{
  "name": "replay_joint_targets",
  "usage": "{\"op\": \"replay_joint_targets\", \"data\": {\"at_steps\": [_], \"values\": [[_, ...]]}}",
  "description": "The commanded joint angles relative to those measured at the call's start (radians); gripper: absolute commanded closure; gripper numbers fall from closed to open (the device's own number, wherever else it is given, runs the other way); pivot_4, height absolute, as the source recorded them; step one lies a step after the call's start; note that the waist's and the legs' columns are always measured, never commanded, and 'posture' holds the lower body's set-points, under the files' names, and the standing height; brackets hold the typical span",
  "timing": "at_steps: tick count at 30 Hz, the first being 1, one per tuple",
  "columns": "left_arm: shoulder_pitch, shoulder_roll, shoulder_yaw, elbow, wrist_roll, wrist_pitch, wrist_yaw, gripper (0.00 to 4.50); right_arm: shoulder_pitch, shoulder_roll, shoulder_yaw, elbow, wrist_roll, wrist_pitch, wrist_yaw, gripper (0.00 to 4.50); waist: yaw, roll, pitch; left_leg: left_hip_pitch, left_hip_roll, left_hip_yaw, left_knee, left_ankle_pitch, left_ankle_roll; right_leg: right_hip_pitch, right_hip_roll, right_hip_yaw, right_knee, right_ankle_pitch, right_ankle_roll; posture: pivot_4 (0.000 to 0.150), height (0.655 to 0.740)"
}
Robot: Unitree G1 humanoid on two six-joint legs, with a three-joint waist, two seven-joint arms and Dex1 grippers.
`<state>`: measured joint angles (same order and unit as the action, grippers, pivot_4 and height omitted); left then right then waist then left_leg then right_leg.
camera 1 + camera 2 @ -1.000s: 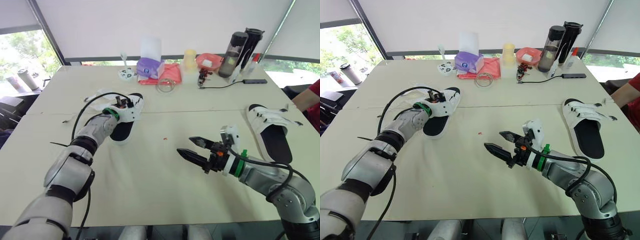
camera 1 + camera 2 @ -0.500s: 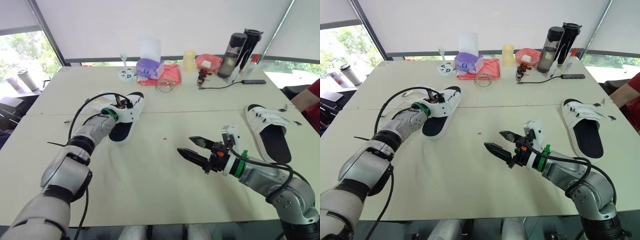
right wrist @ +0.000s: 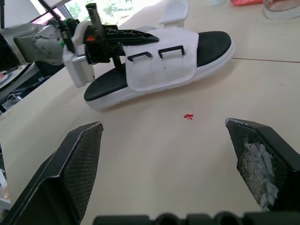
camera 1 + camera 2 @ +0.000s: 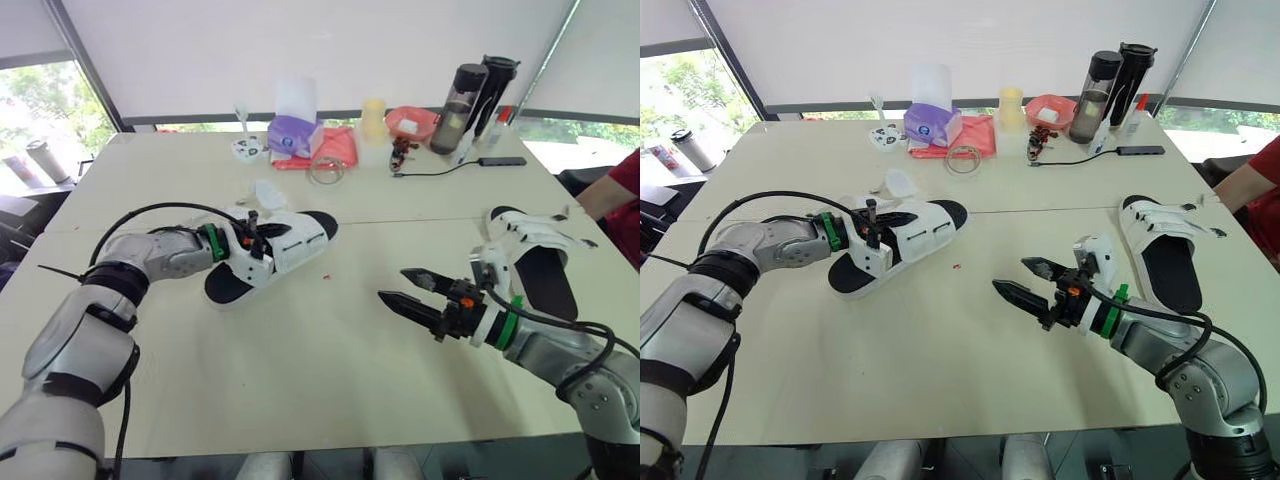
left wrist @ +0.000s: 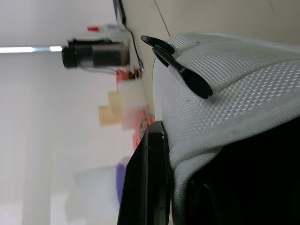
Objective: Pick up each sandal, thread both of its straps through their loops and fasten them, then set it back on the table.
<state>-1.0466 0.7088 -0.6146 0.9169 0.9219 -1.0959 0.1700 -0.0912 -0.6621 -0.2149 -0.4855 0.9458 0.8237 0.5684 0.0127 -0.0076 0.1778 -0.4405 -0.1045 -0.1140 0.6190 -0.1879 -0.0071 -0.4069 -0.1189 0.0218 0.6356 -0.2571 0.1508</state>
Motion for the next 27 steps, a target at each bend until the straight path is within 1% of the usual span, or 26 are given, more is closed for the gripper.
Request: {"op": "replay_joint_targets", "data": {"at_steps": [1, 7, 11, 13, 17, 23, 27], "values": [[-0.011, 0.025, -0.003, -0.114, 0.087, -0.070, 0.134, 4.47, 0.019, -0.033, -0.059, 0.002, -0.006, -0.023, 0.033, 0.00, 0.000, 0.000, 0.000, 0.000, 0.000, 0.000, 0.000, 0.000, 0.000, 0.000, 0.000, 0.000, 0.000, 0.000, 0.000, 0.150, 0.7400], [-0.027, 0.003, -0.074, -0.190, 0.281, -0.076, 0.338, 4.47, 0.071, -0.034, -0.106, -0.008, -0.009, -0.024, 0.030, 0.00, 0.000, 0.000, 0.000, 0.000, -0.001, 0.001, 0.000, 0.000, 0.000, 0.000, 0.000, 0.000, 0.001, 0.000, 0.000, 0.150, 0.7400], [-0.065, -0.014, -0.175, -0.214, 0.414, -0.102, 0.487, 4.47, 0.111, -0.044, -0.145, -0.016, -0.001, -0.018, 0.036, 0.00, 0.001, 0.000, 0.000, 0.000, -0.001, 0.001, 0.003, 0.000, 0.000, 0.000, 0.000, 0.000, 0.004, 0.000, 0.001, 0.150, 0.7400], [-0.082, -0.023, -0.215, -0.208, 0.461, -0.100, 0.556, 4.47, 0.119, -0.047, -0.158, -0.017, 0.001, -0.016, 0.039, 0.00, 0.002, 0.000, 0.000, 0.000, -0.001, 0.001, 0.005, 0.000, 0.000, 0.001, 0.000, 0.000, 0.005, 0.000, 0.001, 0.150, 0.7400], [-0.116, -0.059, -0.277, -0.205, 0.515, -0.093, 0.679, 4.47, 0.133, -0.049, -0.173, -0.016, -0.004, -0.018, 0.039, 0.00, 0.002, 0.000, 0.000, 0.000, -0.001, 0.001, 0.009, 0.000, 0.001, 0.001, 0.000, 0.000, 0.009, -0.001, 0.002, 0.150, 0.7400], [-0.143, -0.120, -0.342, -0.156, 0.546, -0.064, 0.752, 4.47, 0.151, -0.040, -0.182, -0.033, -0.002, -0.017, 0.030, 0.00, 0.001, -0.001, 0.000, -0.001, -0.001, 0.000, 0.011, 0.000, 0.001, 0.001, -0.001, 0.000, 0.010, -0.002, 0.003, 0.150, 0.7400], [-0.150, -0.158, -0.362, -0.116, 0.538, -0.047, 0.753, 4.47, 0.153, -0.035, -0.177, -0.034, -0.004, -0.020, 0.024, 0.00, 0.003, -0.001, 0.000, -0.001, -0.001, 0.000, 0.011, 0.000, 0.001, 0.001, -0.001, 0.000, 0.011, -0.002, 0.003, 0.150, 0.7400]]}}
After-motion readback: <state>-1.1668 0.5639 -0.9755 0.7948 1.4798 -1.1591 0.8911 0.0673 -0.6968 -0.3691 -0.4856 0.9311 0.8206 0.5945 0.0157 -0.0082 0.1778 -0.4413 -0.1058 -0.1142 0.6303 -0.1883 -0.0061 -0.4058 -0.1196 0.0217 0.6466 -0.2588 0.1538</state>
